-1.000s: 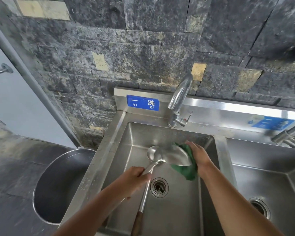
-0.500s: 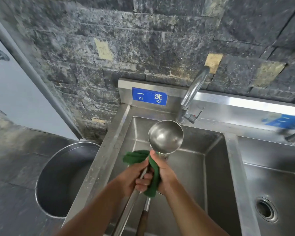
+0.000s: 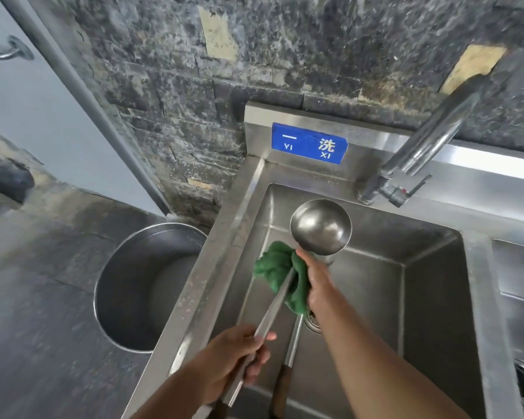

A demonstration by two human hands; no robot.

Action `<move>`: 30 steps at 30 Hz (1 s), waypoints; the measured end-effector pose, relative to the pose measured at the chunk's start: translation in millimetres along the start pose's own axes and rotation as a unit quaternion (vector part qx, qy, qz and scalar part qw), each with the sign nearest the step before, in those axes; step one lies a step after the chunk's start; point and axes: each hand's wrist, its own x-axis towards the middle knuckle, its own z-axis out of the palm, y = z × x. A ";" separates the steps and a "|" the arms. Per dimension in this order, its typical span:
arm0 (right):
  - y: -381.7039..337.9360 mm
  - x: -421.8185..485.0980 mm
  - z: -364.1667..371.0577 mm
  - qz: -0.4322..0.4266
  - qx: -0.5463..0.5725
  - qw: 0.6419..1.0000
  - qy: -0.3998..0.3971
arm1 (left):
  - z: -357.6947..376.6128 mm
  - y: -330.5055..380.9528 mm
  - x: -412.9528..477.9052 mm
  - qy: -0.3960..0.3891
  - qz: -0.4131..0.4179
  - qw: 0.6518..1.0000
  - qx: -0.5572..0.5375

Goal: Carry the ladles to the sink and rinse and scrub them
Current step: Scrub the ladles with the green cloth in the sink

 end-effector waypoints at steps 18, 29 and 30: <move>69.0 80.5 -3.8 0.115 -0.047 0.992 0.015 | -18.3 -3.8 135.6 0.121 -0.123 0.982 -0.081; 77.5 112.4 -1.4 0.130 -0.079 0.987 0.059 | -39.0 -5.3 176.6 0.145 -0.144 0.975 -0.083; 78.8 113.8 -2.0 0.130 -0.086 0.986 0.062 | -40.4 -7.3 179.9 0.149 -0.145 0.975 -0.083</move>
